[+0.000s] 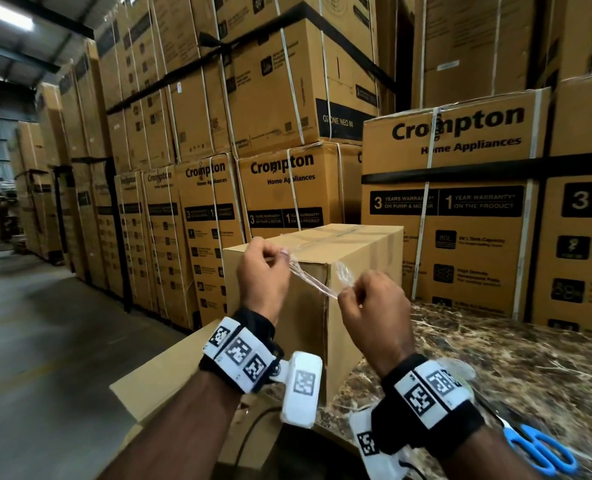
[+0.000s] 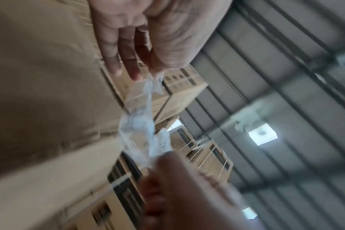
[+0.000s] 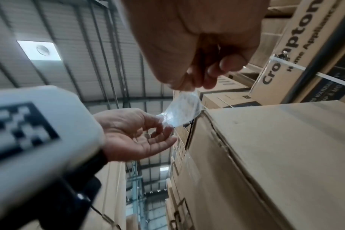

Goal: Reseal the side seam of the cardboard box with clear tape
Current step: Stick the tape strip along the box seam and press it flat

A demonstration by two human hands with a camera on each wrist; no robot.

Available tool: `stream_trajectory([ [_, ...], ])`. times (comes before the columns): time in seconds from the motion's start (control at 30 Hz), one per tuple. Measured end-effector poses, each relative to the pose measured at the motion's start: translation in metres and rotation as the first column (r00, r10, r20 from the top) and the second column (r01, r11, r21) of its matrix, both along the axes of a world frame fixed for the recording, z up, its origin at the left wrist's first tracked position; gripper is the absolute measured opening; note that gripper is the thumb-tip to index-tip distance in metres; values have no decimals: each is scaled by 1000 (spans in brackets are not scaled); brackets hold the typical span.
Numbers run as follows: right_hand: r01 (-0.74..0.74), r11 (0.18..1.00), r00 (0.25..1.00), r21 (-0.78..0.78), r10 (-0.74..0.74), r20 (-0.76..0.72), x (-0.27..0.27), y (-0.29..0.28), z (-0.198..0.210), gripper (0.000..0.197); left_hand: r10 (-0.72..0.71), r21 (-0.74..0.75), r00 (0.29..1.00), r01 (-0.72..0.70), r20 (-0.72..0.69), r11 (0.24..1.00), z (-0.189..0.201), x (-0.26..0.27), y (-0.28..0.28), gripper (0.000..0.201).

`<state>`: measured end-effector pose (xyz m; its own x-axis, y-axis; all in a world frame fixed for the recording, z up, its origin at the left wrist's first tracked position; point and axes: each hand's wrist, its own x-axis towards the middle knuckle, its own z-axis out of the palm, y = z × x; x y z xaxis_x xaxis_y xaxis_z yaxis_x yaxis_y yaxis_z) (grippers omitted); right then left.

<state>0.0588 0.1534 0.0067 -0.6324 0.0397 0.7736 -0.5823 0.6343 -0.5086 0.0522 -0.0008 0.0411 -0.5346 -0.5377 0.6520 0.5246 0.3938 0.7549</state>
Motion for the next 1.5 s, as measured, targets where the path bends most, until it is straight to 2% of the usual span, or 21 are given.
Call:
stream_trajectory([
  [0.07,-37,998,999,-59,37,2,-4,0,4,16,-44,3,999,44,0,999,4,2,1,9],
  [0.17,-142,952,988,-272,152,17,-9,5,12,12,-132,119,991,131,1,984,8,1,1,6],
  [0.23,-228,878,964,-421,265,32,-10,10,12,10,-152,189,988,150,-6,971,11,-1,1,6],
  [0.3,-307,778,914,-548,402,58,-7,11,8,10,-241,287,970,240,-32,928,11,-2,6,6],
  [0.4,-387,616,823,-686,567,45,-2,8,8,13,-432,418,891,449,-141,790,13,3,13,11],
  [0.5,-411,585,815,-700,580,7,1,6,8,19,-498,472,842,533,-209,703,17,6,12,12],
  [0.63,-359,525,808,-772,589,25,1,4,5,12,-497,504,841,530,-212,682,22,6,13,13],
  [0.7,-317,476,769,-820,635,71,2,3,0,9,-504,503,835,540,-220,675,23,7,15,14],
  [0.83,-258,393,674,-882,727,127,6,0,-9,7,-508,474,831,550,-227,687,22,8,16,14],
  [1.0,-165,400,667,-901,718,197,3,9,-20,17,-527,383,815,578,-241,720,23,9,9,13],
  [1.07,-213,390,659,-896,734,163,0,15,-19,31,-577,340,786,617,-220,710,24,11,7,13],
  [1.17,-304,443,607,-844,772,187,-2,21,-9,47,-652,303,742,663,-153,684,21,13,7,14],
  [1.27,-345,436,530,-831,821,211,-4,25,-5,32,-678,302,726,676,-116,672,20,14,6,13],
  [1.33,-341,421,507,-841,835,213,-5,25,-9,23,-680,309,726,673,-103,672,20,12,4,12],
  [1.5,-314,297,479,-902,870,120,-4,25,-22,29,-638,286,770,618,-31,732,18,7,-1,8],
])
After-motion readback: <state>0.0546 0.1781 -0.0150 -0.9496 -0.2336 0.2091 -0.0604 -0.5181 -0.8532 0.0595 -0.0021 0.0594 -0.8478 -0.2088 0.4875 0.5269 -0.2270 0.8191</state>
